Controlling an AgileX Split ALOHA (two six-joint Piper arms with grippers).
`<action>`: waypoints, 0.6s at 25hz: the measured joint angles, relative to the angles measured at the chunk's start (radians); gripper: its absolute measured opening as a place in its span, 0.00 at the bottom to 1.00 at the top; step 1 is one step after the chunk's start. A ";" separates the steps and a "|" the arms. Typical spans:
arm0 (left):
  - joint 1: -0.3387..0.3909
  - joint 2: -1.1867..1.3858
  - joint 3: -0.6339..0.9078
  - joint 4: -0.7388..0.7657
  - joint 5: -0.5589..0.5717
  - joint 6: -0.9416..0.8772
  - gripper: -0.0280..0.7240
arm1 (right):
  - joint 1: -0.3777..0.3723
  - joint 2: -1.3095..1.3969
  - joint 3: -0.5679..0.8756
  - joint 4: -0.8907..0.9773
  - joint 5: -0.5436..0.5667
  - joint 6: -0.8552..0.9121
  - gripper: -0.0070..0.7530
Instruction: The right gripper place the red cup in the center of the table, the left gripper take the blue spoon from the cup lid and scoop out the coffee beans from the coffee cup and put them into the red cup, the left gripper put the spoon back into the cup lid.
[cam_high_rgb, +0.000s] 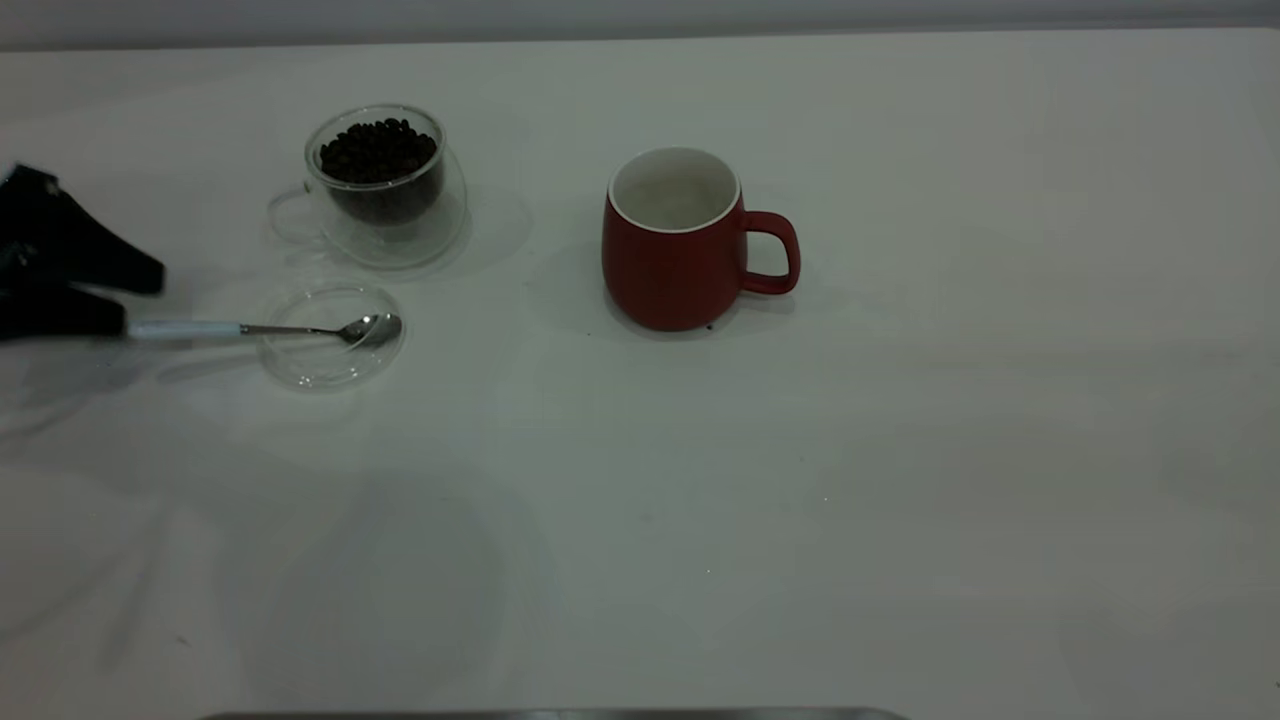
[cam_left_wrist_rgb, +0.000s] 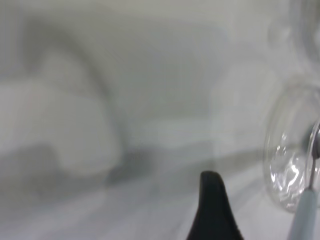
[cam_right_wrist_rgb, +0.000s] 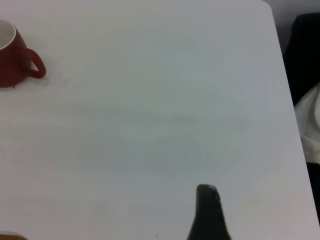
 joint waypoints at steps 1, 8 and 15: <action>0.000 -0.021 -0.018 0.018 -0.002 -0.018 0.82 | 0.000 0.000 0.000 0.000 0.000 0.000 0.78; -0.026 -0.240 -0.199 0.324 0.064 -0.315 0.82 | 0.000 0.000 0.000 0.000 0.000 0.000 0.78; -0.143 -0.429 -0.371 0.724 0.274 -0.735 0.82 | 0.000 0.000 0.000 0.000 0.000 0.000 0.78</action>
